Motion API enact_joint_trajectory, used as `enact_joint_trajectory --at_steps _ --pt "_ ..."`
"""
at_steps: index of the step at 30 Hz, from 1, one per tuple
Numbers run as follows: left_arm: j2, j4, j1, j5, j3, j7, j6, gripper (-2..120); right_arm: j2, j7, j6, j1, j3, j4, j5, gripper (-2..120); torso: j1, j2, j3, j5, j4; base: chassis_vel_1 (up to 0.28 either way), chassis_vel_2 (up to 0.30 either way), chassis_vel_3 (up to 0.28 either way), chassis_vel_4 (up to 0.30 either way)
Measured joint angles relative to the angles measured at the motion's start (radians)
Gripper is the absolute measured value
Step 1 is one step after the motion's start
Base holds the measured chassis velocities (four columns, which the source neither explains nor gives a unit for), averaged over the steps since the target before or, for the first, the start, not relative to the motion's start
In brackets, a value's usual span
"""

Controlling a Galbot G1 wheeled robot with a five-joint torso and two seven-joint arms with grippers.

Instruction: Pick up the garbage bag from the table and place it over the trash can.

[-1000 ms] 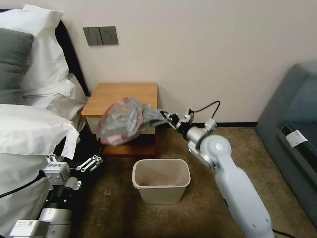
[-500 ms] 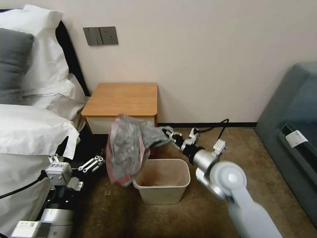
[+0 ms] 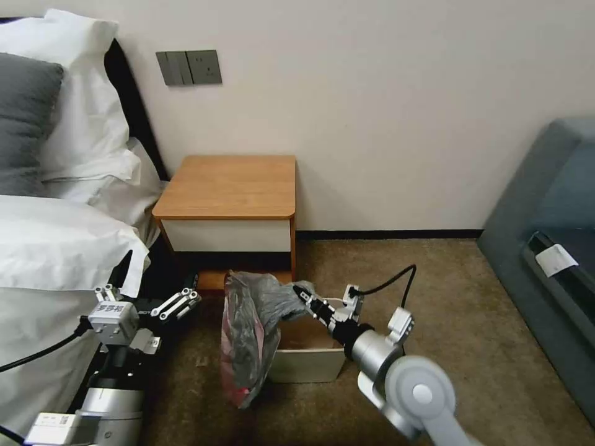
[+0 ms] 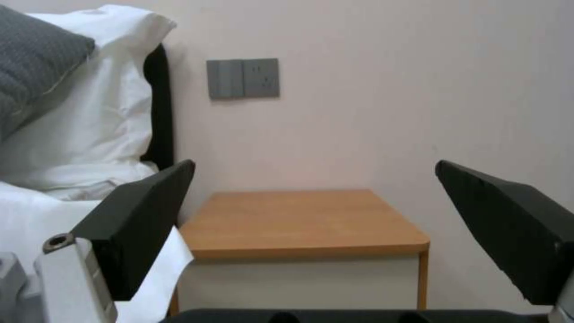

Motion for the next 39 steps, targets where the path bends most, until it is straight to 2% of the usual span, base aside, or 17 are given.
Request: enact_joint_trajectory --at_steps 8,22,31,33,37,39 --pt "-0.014 0.014 -0.003 0.023 0.034 -0.002 -0.013 100 -0.026 -0.06 0.01 -0.032 0.028 -0.042 -0.139 0 0.0 0.0 0.0 0.0 0.0 0.0 0.0 0.0 0.0" --pt "-0.024 0.084 -0.038 0.024 0.064 -0.012 -0.035 100 -0.047 -0.064 0.009 -0.025 0.09 -0.102 -0.134 0 0.0 0.0 0.0 0.0 0.0 0.0 0.0 0.0 0.0" --pt "-0.03 0.104 -0.048 0.029 0.088 -0.011 -0.035 100 -0.033 -0.062 0.005 -0.025 0.084 -0.111 -0.128 0 0.0 0.0 0.0 0.0 0.0 0.0 0.0 0.0 0.0" --pt "-0.031 0.105 -0.049 0.03 0.089 -0.01 -0.035 100 -0.03 -0.057 0.003 -0.023 0.083 -0.113 -0.129 4 0.0 0.0 0.0 0.0 0.0 0.0 0.0 0.0 0.0" --pt "-0.032 0.105 -0.048 0.031 0.089 -0.009 -0.035 100 -0.03 -0.039 0.003 -0.022 0.085 -0.111 -0.129 21 0.0 0.0 0.0 0.0 0.0 0.0 0.0 0.0 0.0" --pt "-0.033 0.105 -0.048 0.031 0.089 -0.009 -0.035 100 -0.031 -0.035 0.003 -0.022 0.087 -0.109 -0.129 24 0.0 0.0 0.0 0.0 0.0 0.0 0.0 0.0 0.0"
